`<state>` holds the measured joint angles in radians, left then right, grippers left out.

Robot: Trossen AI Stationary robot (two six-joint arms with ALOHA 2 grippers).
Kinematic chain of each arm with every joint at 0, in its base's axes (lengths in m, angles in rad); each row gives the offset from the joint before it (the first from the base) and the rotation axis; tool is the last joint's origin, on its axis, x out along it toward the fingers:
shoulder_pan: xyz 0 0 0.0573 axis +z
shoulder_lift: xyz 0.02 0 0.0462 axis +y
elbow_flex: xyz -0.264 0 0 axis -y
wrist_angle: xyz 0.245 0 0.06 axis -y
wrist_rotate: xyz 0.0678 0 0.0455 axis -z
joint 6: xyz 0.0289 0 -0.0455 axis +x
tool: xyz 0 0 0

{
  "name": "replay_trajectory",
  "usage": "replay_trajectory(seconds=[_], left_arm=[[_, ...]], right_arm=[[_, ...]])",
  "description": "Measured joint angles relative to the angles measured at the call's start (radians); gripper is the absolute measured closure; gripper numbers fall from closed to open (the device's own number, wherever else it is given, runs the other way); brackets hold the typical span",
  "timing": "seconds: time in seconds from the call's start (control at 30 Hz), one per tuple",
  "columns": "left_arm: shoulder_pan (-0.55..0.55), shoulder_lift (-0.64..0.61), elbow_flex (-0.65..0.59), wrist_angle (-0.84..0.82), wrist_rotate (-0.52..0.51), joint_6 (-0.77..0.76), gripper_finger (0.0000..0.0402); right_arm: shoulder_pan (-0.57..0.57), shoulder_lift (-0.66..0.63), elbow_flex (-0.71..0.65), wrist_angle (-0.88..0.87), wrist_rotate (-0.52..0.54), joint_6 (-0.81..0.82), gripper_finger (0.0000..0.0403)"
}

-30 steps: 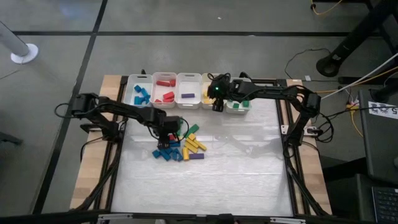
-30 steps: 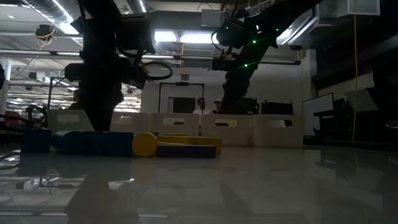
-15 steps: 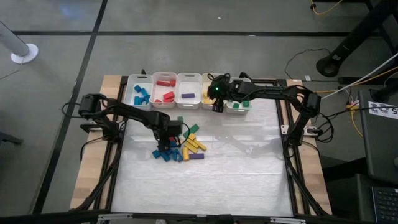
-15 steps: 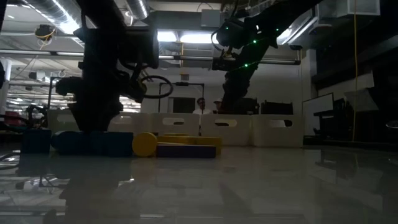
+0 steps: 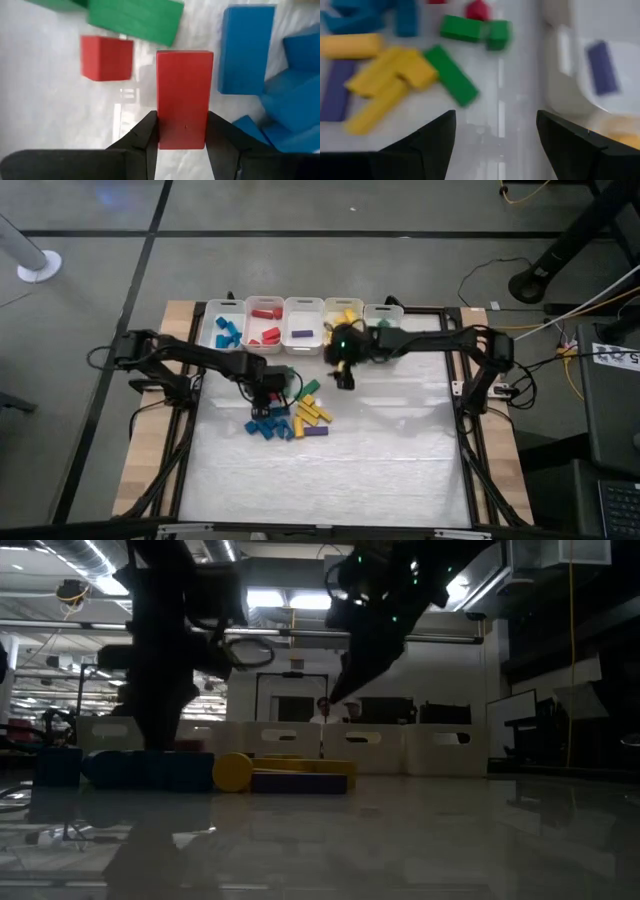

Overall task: Sort blocks
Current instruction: Put the red block into the middle left white bin

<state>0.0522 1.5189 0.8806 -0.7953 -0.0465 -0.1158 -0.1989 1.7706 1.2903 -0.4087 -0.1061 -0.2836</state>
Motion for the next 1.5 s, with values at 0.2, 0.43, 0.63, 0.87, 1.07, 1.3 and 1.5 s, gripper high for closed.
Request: replay_trajectory(seconds=[0.2,0.43,0.63,0.87,1.07,1.3,1.5], left_arm=[[0.053,-0.129,0.0,-0.02,-0.102,0.04,0.0289],[0.155,-0.286,0.0,0.01,-0.293,0.08,0.0289],[0.266,-0.355,0.001,0.097,-0.47,0.137,0.0289],[0.401,-0.327,0.001,0.212,-0.522,0.203,0.0231],[0.477,-0.284,0.001,0.264,-0.522,0.198,0.021],[0.493,-0.259,0.001,0.257,-0.519,0.167,0.0207],[0.492,-0.258,0.001,0.257,-0.519,0.164,0.0206]], right_arm=[[0.137,0.0,-0.004,0.074,0.009,0.057,0.0127],[0.25,0.006,-0.027,0.261,0.083,0.326,0.0127],[0.316,0.069,-0.029,0.316,0.192,0.491,0.0127],[0.36,0.149,-0.029,0.372,0.294,0.581,0.0127],[0.355,0.16,-0.029,0.342,0.419,0.621,0.0127],[0.355,0.205,-0.028,0.338,0.487,0.62,0.0127],[0.352,0.251,-0.028,0.365,0.52,0.625,0.0127]])
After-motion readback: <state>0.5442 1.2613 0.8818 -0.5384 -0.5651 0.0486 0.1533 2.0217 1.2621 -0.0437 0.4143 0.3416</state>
